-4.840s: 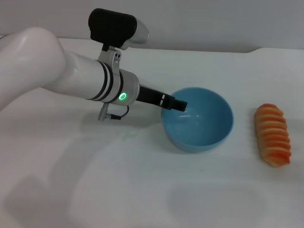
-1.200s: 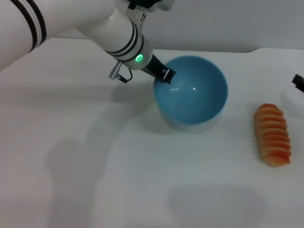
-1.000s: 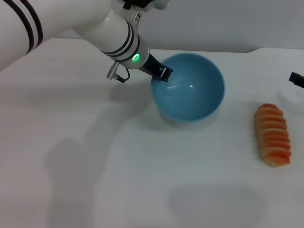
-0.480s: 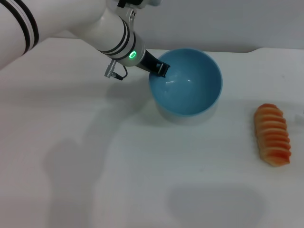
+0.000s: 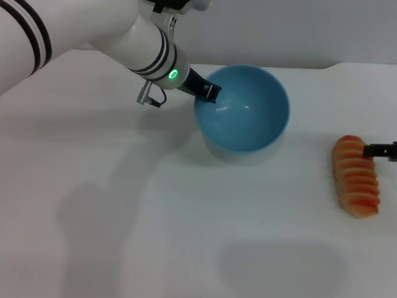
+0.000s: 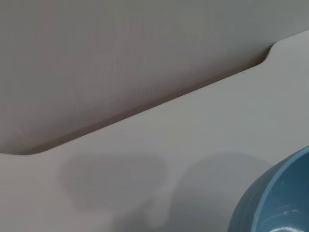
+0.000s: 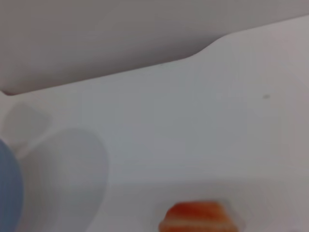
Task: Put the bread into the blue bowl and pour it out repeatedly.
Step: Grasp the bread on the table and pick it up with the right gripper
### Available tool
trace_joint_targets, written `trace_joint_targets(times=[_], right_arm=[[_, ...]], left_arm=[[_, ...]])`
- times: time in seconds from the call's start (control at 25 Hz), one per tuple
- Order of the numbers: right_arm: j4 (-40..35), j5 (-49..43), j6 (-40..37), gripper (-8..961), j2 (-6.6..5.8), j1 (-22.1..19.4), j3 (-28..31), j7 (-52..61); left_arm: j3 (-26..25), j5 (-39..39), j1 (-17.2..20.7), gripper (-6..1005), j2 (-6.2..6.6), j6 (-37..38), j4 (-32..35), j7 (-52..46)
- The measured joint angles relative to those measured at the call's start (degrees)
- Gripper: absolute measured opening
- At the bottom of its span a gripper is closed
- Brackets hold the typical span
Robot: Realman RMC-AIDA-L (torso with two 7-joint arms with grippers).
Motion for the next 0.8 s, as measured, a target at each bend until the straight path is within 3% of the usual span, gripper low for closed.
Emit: trace_joint_targets(times=[0.8], right_arm=[[9.3,2.3,3.2,606,-0.1,2.9,-0.1,-3.2]], left_arm=[[0.4,-0.4,1.2,-1,-0.05,-0.5,0.0,0.3]])
